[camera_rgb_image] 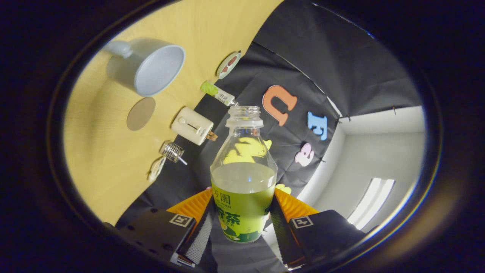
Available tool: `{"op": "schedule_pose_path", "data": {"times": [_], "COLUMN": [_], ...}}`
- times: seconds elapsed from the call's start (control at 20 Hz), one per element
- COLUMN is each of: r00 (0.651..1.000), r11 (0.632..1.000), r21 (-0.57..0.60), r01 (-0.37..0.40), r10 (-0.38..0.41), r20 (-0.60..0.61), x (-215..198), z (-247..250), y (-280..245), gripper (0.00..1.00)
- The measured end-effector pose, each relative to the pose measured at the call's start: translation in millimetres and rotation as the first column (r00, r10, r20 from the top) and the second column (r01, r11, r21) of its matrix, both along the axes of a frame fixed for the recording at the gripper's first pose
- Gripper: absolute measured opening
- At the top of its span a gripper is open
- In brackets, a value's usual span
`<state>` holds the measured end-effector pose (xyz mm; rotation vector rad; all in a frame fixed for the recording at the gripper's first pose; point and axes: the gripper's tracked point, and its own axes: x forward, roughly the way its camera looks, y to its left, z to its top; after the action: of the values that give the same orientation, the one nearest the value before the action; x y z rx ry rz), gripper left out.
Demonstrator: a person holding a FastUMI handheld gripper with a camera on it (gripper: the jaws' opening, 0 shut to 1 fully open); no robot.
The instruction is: Take the bottle from table, then pour the juice into the cup, finally place the bottle on the coaster
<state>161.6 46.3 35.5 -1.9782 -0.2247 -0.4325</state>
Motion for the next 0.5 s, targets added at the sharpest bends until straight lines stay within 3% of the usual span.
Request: {"op": "schedule_pose_path", "data": {"times": [0.15,0.3,0.5], "r00": [1.000,0.997,0.995], "r11": [0.982,0.918,0.828], "r21": [0.188,0.396,0.561], "r01": [-0.009,0.004,0.005], "r10": [0.014,0.025,0.053], "r20": [-0.026,-0.068,-0.087], "x": [-1,-3,-4], "z": [2,1,5], "y": [-6,-17,-23], "gripper": [0.80,0.80,0.80]}}
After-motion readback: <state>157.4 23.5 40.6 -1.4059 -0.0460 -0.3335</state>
